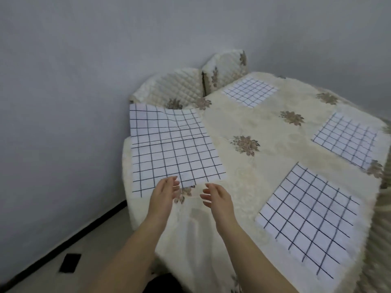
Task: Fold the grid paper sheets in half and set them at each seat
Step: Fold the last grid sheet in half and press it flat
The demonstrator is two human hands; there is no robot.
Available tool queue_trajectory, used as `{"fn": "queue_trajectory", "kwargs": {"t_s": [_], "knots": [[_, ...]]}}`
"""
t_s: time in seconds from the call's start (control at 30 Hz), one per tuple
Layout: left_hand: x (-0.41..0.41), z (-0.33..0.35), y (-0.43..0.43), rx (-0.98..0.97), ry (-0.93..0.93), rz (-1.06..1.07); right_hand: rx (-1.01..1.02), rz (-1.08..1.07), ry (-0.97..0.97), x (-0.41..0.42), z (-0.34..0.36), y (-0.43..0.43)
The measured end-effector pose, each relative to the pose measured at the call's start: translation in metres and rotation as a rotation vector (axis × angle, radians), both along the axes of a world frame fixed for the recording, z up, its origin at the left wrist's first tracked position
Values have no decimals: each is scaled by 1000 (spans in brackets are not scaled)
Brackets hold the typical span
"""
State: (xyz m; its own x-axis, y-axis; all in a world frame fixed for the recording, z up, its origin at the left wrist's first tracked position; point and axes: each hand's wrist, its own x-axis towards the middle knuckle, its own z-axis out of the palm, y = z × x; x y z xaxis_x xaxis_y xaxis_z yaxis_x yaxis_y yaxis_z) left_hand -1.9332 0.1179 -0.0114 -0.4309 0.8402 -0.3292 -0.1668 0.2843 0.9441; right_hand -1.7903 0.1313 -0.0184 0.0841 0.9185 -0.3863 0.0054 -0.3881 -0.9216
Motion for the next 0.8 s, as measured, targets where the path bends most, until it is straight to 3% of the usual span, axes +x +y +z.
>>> {"fn": "queue_trajectory", "kwargs": {"t_s": [0.17,0.4,0.8], "knots": [[-46,-6,-16,-18,19,113,10,136,-32,-42,-2,1],[-92,-8,-4,-29,17,158,-5,150,-25,-83,-7,19],[-207,-29,110,-76,-30,-18,-36,-75,-68,-192,-28,93]]}}
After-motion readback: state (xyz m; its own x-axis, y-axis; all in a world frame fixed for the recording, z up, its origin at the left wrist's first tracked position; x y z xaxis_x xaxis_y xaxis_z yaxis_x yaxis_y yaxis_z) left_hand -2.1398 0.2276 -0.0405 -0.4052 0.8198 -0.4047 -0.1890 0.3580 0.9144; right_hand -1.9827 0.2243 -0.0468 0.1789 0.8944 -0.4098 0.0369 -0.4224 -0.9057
